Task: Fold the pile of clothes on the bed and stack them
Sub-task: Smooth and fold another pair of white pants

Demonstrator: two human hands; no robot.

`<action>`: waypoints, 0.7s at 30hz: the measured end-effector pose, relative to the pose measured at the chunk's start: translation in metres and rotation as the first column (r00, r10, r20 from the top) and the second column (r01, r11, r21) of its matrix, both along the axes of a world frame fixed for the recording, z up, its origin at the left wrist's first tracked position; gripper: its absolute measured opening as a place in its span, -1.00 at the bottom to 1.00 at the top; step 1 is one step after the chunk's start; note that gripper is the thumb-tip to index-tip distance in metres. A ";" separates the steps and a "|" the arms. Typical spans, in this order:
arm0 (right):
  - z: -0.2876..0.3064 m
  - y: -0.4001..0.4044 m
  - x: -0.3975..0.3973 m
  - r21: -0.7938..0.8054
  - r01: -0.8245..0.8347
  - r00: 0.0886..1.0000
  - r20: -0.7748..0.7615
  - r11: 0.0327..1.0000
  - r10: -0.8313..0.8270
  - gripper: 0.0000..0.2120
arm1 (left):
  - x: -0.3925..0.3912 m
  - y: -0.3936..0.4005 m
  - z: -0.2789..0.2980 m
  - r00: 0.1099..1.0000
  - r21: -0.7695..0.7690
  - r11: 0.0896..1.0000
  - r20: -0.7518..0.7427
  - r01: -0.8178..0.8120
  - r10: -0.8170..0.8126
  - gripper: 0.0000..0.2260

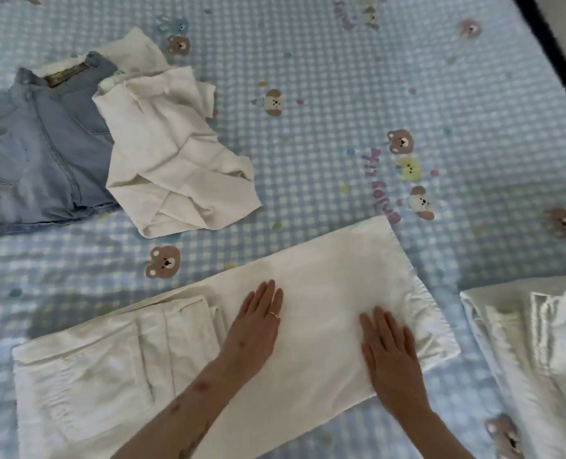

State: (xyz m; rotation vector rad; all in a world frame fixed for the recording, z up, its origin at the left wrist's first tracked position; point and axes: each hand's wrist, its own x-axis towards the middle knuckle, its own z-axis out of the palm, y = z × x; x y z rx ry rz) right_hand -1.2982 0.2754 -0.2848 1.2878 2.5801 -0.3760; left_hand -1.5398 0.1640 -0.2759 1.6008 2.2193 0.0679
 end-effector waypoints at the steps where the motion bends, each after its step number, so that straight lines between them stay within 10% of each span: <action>1: -0.001 0.018 0.013 0.037 0.054 0.998 0.006 0.998 -0.054 -0.38 | 0.002 0.030 -0.006 1.000 -0.017 1.000 -0.004 0.023 -0.023 -0.53; 8: -0.016 0.070 0.051 0.144 0.234 0.972 -0.066 0.961 -0.227 -0.57 | 0.020 0.200 -0.030 0.995 0.008 0.995 -0.031 0.099 -0.099 -0.54; 15: -0.007 0.073 0.053 0.012 0.359 0.906 -0.246 0.933 -0.346 -0.40 | 0.041 0.283 -0.017 0.887 -0.003 0.993 0.449 -0.118 0.107 -0.60; 21: 0.039 0.056 0.052 -0.215 0.494 0.715 -0.451 0.843 -0.534 -0.59 | 0.002 0.268 0.041 0.860 -0.024 0.998 0.509 0.051 -0.032 -0.77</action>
